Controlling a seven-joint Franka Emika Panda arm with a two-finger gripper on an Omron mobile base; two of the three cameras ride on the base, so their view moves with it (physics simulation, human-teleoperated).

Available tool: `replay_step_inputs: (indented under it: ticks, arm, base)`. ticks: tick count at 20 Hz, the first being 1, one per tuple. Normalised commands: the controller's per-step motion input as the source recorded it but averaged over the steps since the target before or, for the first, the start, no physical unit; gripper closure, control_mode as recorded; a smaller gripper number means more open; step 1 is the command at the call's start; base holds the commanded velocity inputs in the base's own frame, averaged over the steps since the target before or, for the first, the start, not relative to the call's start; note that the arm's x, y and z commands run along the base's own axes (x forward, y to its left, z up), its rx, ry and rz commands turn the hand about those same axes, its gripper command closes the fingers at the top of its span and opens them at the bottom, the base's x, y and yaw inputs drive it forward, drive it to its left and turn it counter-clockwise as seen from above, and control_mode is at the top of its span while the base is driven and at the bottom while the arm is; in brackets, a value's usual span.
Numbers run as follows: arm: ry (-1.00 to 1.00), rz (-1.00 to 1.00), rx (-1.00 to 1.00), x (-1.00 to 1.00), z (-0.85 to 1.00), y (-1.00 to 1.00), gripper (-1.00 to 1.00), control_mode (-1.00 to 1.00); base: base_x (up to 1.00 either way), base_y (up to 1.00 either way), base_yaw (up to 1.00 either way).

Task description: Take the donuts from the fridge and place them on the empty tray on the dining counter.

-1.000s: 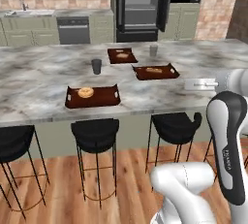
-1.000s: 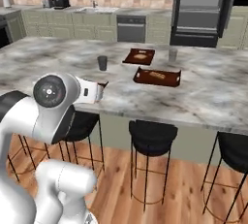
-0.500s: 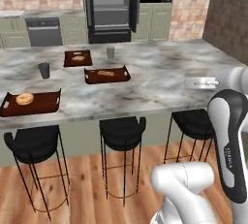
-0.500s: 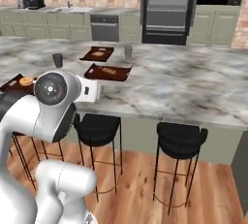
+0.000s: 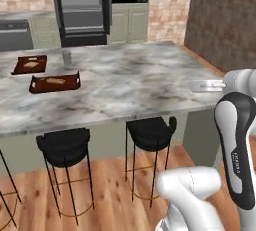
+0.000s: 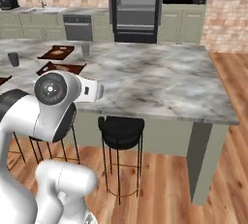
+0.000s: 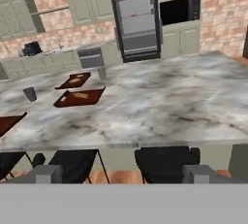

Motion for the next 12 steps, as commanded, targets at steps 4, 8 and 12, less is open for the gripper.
replay_step_inputs:
  ticks: [4, 8, 12]
  arm:
    - [0.00, 0.00, 0.00, 0.00, 0.00, 0.00, -1.00, 1.00]
    - [0.00, 0.00, 0.00, 0.00, 0.00, 0.00, -1.00, 1.00]
    - [0.00, 0.00, 0.00, 0.00, 0.00, 0.00, -1.00, 1.00]
  base:
    - [0.00, -1.00, -0.13]
    - [-0.09, -1.00, -0.17]
    - [0.00, -1.00, -0.17]
